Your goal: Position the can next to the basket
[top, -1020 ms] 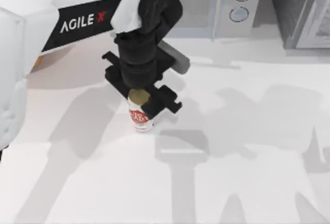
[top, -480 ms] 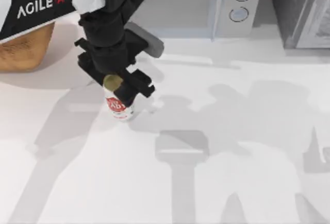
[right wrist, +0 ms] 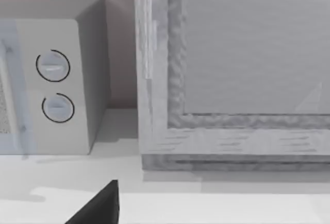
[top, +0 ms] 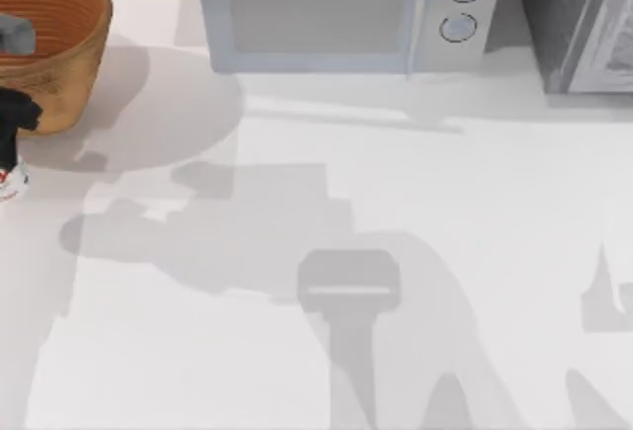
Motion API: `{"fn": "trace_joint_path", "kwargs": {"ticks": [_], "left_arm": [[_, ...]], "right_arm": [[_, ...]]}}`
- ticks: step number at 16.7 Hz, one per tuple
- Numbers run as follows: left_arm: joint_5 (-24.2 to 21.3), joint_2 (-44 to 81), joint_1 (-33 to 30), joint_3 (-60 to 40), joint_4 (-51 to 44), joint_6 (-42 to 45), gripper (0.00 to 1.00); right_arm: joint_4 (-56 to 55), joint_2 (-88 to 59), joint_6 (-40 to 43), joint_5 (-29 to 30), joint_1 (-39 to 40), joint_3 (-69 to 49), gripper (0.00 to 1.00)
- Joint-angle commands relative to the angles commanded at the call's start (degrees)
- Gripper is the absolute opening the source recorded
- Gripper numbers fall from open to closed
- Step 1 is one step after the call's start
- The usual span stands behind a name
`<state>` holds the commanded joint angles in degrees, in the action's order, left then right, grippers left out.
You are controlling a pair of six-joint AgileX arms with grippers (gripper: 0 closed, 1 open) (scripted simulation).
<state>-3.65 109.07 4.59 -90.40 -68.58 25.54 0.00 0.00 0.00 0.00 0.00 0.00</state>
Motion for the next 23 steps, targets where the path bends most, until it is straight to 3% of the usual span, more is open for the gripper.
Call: {"fn": "trace_joint_path", "kwargs": {"ticks": [3, 6, 12, 19, 23], "left_arm": [[1.8, 0.2, 8.8, 3.5, 3.4, -2.8, 0.00], [3.3, 3.1, 12.8, 6.1, 7.0, -5.9, 0.00], [3.5, 3.7, 12.9, 6.5, 7.6, -6.1, 0.00], [2.7, 3.4, 20.6, 6.8, 9.2, -2.3, 0.00], [3.5, 4.5, 16.6, 7.3, 10.0, -4.5, 0.00]], "right_arm": [[0.0, 0.0, 0.0, 0.0, 0.0, 0.0, 1.00], [0.0, 0.0, 0.0, 0.0, 0.0, 0.0, 1.00], [0.0, 0.0, 0.0, 0.0, 0.0, 0.0, 1.00], [0.0, 0.0, 0.0, 0.0, 0.0, 0.0, 1.00], [0.0, 0.0, 0.0, 0.0, 0.0, 0.0, 1.00]]}}
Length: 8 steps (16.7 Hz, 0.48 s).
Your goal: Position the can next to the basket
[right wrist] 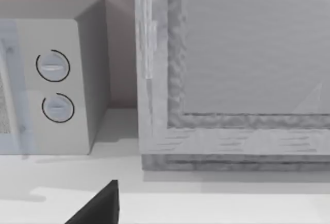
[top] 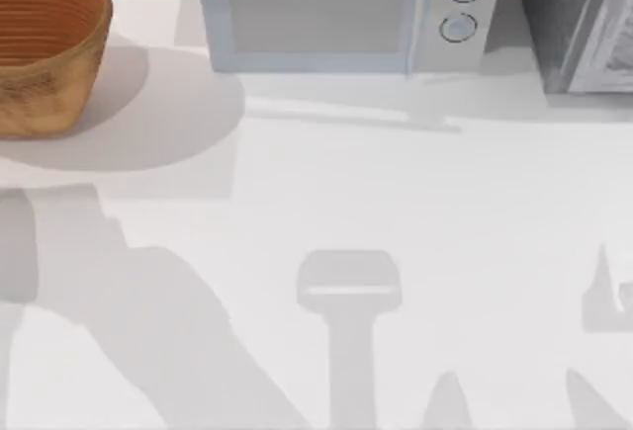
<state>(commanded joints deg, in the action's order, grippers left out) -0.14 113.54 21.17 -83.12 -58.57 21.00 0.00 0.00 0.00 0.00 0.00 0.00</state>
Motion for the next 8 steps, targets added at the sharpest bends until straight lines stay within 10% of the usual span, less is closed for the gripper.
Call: {"fn": "trace_joint_path", "kwargs": {"ticks": [8], "left_arm": [[0.0, -0.2, -3.5, 0.5, -0.6, -1.9, 0.08]], "right_arm": [[0.0, 0.0, 0.0, 0.0, 0.0, 0.0, 1.00]]}}
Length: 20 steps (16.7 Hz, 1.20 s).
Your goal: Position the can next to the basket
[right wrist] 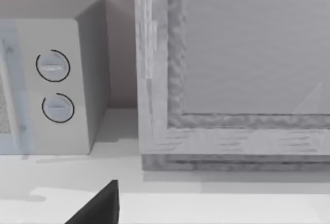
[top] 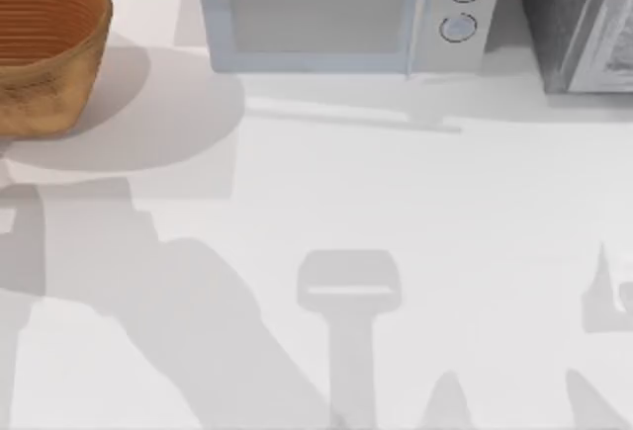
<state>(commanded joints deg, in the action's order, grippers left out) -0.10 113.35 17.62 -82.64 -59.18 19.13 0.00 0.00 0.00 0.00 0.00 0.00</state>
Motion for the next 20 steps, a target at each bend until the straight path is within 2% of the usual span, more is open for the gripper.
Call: {"fn": "trace_joint_path", "kwargs": {"ticks": [12, 20], "left_arm": [[0.0, 0.0, 0.0, 0.0, 0.0, 0.0, 0.98], [0.0, 0.0, 0.0, 0.0, 0.0, 0.0, 1.00]], "right_arm": [[0.0, 0.0, 0.0, 0.0, 0.0, 0.0, 1.00], [0.0, 0.0, 0.0, 0.0, 0.0, 0.0, 1.00]]}}
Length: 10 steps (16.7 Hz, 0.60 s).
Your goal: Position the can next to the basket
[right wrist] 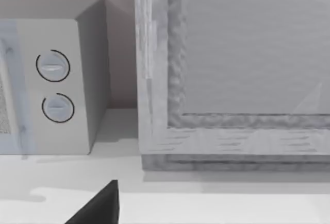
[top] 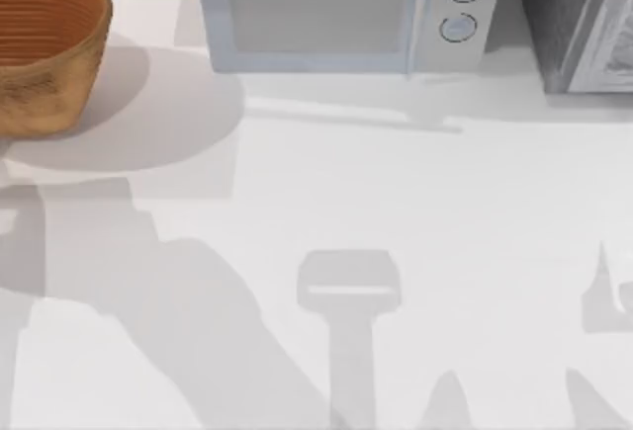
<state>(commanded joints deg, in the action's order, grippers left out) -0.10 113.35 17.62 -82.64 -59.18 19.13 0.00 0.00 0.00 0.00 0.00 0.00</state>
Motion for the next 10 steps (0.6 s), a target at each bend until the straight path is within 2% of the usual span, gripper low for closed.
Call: {"fn": "trace_joint_path", "kwargs": {"ticks": [10], "left_arm": [[0.0, -1.3, 0.1, -5.1, -6.5, 0.0, 1.00]], "right_arm": [[0.0, 0.0, 0.0, 0.0, 0.0, 0.0, 1.00]]}}
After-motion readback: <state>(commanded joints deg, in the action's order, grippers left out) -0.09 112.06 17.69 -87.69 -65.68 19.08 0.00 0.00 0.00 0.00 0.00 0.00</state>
